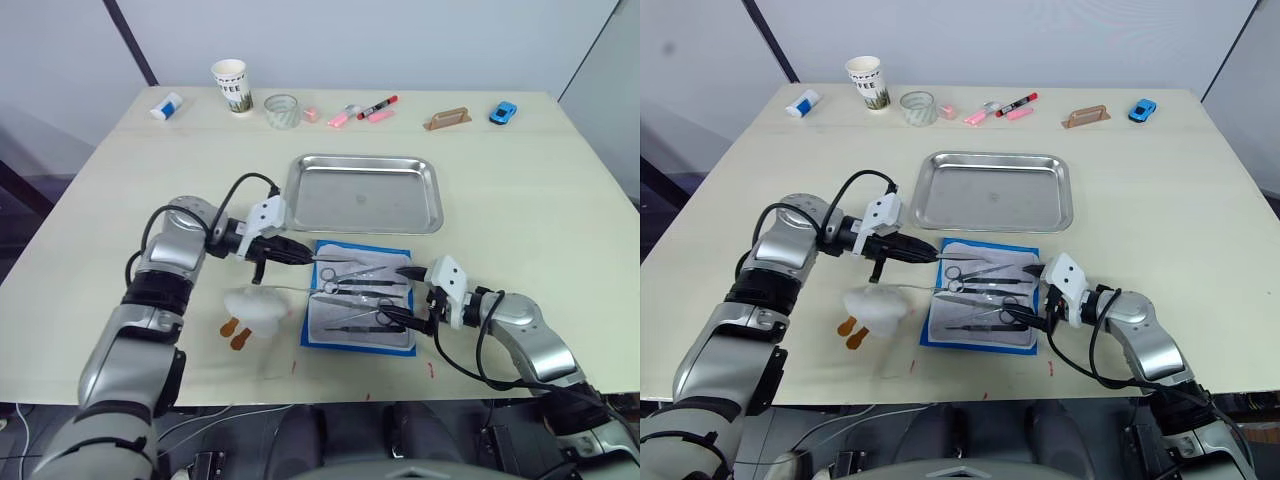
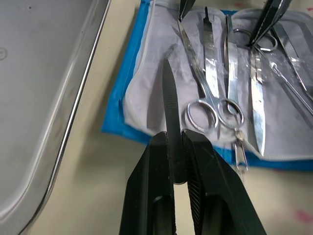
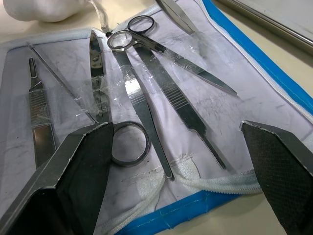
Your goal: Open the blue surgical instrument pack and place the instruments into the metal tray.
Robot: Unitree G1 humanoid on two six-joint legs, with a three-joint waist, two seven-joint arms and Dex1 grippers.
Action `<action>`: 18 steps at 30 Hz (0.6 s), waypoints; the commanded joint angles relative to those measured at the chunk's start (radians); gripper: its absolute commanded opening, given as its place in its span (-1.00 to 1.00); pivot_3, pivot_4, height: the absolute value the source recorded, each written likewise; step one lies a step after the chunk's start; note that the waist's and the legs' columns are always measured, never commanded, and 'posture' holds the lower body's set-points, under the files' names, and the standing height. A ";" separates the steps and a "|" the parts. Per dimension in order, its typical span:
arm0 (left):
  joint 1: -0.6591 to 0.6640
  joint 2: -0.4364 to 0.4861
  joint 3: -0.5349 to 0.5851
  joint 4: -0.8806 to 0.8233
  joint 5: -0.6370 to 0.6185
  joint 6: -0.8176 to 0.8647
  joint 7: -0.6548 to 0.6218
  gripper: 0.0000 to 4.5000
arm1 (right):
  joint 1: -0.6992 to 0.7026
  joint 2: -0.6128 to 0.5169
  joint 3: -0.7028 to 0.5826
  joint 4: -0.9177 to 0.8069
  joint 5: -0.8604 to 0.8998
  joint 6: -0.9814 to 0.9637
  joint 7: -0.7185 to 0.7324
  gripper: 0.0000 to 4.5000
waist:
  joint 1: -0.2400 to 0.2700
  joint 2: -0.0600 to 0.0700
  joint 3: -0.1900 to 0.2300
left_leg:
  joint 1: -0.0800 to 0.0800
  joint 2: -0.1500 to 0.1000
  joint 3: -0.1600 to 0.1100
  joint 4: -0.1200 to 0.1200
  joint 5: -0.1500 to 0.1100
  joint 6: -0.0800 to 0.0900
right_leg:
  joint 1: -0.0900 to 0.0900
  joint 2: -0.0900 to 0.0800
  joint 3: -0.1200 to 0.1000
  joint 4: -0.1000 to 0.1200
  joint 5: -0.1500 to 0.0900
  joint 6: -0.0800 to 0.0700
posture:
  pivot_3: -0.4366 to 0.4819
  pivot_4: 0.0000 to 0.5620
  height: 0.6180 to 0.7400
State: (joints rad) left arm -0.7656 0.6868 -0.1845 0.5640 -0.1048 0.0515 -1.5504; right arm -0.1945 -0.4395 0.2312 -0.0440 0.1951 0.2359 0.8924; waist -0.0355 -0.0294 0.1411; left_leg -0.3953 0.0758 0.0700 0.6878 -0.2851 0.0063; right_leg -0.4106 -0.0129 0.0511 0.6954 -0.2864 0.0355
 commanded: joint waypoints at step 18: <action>0.186 -0.027 0.267 -0.350 -0.263 0.219 0.330 -0.98 | 0.053 -0.017 0.062 0.096 -0.066 0.037 -0.018 1.00 | 0.004 -0.004 -0.004 | 0.000 0.000 -0.001 0.000 0.000 0.000 | 0.001 -0.001 -0.002 0.000 0.000 0.000 | -0.05 -0.47 0.64</action>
State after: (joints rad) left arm -0.5751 0.6814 0.0450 0.2844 -0.3505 0.2427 -1.3310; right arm -0.1884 -0.4428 0.2314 -0.0398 0.1951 0.2289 0.8869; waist -0.0315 -0.0335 0.1371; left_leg -0.3951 0.0760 0.0687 0.6876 -0.2851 0.0063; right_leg -0.4095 -0.0143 0.0490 0.6953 -0.2865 0.0353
